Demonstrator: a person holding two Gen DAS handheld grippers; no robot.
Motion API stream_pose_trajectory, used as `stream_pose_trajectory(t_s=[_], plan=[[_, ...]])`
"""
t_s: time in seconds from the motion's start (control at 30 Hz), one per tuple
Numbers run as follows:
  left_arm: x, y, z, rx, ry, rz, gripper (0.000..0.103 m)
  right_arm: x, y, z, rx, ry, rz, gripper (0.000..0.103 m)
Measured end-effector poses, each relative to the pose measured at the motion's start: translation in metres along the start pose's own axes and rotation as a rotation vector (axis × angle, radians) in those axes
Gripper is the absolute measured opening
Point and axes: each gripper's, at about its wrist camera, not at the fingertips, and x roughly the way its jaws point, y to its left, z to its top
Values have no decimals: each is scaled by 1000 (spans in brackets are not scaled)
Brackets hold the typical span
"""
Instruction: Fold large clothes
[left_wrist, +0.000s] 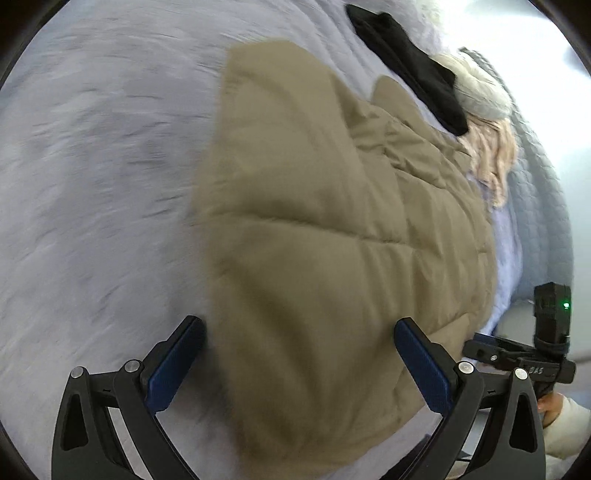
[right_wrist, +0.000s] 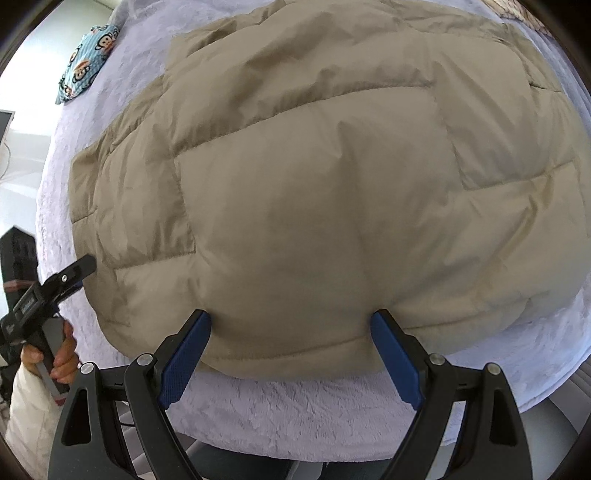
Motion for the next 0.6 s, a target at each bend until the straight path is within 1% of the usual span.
stream_pose_trajectory(t_s=[0.07,0.13,0.27,0.33,0.37,0.4,0.43,0.47,0.5,0.53,0.57,0.6], plan=[[10,-3,9,24,12,-39,103,1,0,0,0,3,-5,91],[19,-9,15,53,23,-58,103,2,0,0,3,6,-9,91],[43,-8,26,89,63,-46,103,2,-2,2,6,9,-16,91],[44,-7,28,89,67,-57,102,1,-3,2,10,13,-16,91],[43,-9,27,95,66,-65,86,0,-2,2,10,16,-15,91],[40,-10,27,105,67,-82,56,-1,-1,3,10,19,-11,91],[36,-8,27,89,82,-149,44,-5,-1,3,7,22,-3,91],[33,-7,28,67,83,-180,35,-9,0,4,3,19,4,91],[31,-9,28,70,74,-182,32,-16,0,4,-4,5,8,91],[28,-10,27,77,70,-174,32,-26,0,5,-15,-31,2,91],[26,-12,27,77,67,-167,31,-36,-1,7,-24,-78,-13,91],[23,-14,26,75,63,-163,30,-46,-2,11,-30,-132,-29,88]])
